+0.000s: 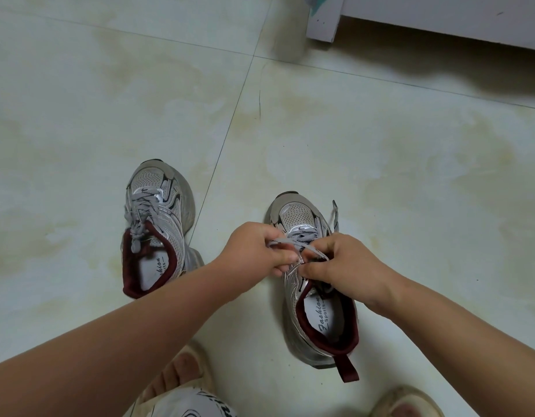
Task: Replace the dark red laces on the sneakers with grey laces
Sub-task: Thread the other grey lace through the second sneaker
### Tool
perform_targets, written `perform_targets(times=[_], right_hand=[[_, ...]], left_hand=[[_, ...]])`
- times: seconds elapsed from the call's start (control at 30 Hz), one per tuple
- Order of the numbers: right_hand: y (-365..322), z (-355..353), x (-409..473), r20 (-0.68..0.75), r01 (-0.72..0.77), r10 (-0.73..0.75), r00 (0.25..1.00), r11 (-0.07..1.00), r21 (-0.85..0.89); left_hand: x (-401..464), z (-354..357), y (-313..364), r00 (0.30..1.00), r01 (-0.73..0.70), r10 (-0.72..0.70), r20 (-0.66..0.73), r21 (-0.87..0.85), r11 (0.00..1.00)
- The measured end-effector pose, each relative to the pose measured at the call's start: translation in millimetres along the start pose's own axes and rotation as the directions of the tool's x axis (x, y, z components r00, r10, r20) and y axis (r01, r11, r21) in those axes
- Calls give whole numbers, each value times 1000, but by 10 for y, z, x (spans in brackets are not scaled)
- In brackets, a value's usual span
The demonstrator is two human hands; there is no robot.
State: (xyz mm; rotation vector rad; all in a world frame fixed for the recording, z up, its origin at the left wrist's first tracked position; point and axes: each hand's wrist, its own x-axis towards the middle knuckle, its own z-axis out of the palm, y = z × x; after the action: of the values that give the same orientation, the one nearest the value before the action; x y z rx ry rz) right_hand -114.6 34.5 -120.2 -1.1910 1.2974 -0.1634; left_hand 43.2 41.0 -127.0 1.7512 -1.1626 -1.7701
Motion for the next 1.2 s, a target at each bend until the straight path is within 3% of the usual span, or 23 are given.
perform_targets(times=[0.13, 0.43, 0.5, 0.57, 0.63, 0.7, 0.8, 0.9, 1.0, 1.2], right_hand=[[-7, -2, -10, -3, -15, 15, 1000, 1000, 5], [-2, 4, -5, 1, -19, 19, 1000, 1000, 0], [-11, 4, -9, 5, -18, 18, 1000, 1000, -2], [-18, 0, -11, 14, -14, 14, 1000, 1000, 1], [-18, -11, -5, 13, -17, 17, 1000, 1000, -3], [-20, -29, -7, -5, -24, 24, 1000, 1000, 6], [1, -33, -10, -14, 35, -37, 999, 994, -99], [61, 25, 20, -90, 121, -157, 983, 940, -320], [67, 81, 29, -170, 123, -225, 960, 877, -464], [-99, 40, -34, -145, 82, -173, 974, 871, -485]], left_hand=[[-34, -25, -23, 997, 75, -73, 22, -112, 991], [-17, 1, -47, 996, 33, -37, -79, -54, 998], [-16, 12, -40, 996, 15, -14, -91, 18, 1000], [-18, 25, 3, 991, -40, 64, -119, 196, 980], [-22, 48, 77, 979, -104, 168, -114, 427, 898], [2, 73, 117, 976, -121, 193, -96, 497, 859], [41, 77, 74, 996, -10, 29, -90, 206, 978], [12, 89, -14, 994, 62, -65, -84, -46, 997], [-31, 152, -44, 995, 29, -33, -90, -48, 998], [-103, 159, -95, 1000, -25, 26, -1, -82, 996]])
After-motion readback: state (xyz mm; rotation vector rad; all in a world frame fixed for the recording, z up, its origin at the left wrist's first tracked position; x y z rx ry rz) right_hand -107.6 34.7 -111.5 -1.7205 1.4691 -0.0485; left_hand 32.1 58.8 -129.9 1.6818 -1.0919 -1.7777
